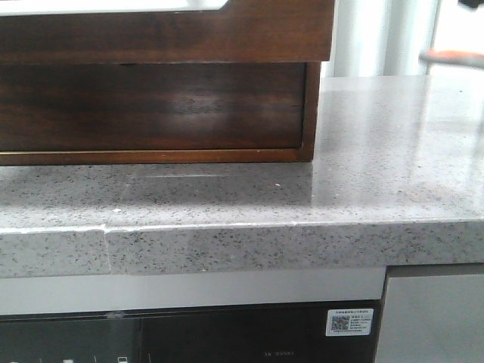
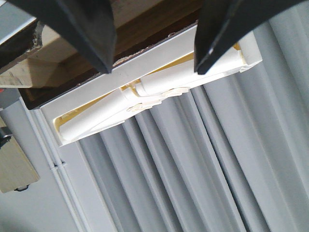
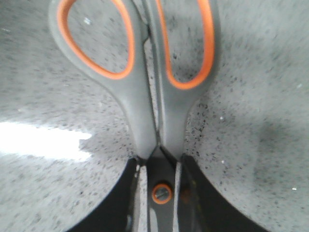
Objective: Put scissors in drawer with both arms
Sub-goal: 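Carry the scissors with the right gripper over the open drawer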
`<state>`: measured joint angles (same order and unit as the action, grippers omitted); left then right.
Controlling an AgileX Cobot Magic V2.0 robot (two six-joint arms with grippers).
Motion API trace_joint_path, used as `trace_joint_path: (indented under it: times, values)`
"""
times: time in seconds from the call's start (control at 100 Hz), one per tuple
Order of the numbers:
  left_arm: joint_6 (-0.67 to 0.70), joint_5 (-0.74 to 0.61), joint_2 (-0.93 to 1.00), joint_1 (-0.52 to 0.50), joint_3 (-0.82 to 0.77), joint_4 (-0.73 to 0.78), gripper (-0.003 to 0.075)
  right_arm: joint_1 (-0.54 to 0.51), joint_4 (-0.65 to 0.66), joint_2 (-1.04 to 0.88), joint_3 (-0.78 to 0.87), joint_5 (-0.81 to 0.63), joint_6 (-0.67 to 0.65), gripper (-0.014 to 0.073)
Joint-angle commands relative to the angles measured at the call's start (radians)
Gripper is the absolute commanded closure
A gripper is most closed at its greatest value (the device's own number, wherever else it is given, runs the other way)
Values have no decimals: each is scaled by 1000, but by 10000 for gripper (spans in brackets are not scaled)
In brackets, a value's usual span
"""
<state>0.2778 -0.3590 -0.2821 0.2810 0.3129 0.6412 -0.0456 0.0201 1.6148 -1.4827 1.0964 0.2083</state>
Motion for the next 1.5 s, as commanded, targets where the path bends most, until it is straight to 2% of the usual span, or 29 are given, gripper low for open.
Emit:
trace_joint_path:
  times: [0.0,0.24,0.47,0.68,0.84,0.99,1.23,1.49]
  values:
    - [11,-42,-9,0,34,-28,402,14,-14,-96,-28,-31,46,692]
    - [11,-42,-9,0,34,-28,402,87,-41,-232,-59,-28,106,692]
    - [11,-42,-9,0,34,-28,402,200,-47,-294,-203,11,107,692]
    - [11,-42,-9,0,34,-28,402,353,-47,-294,-354,43,130,692]
    - [11,-42,-9,0,34,-28,402,471,-47,-294,-396,27,160,692]
    - [11,-42,-9,0,34,-28,402,569,-47,-264,-396,7,263,692]
    - [11,-42,-9,0,34,-28,402,709,-47,-174,-396,-80,347,692]
    - [11,-42,-9,0,34,-28,402,784,-43,-63,-396,-136,412,692]
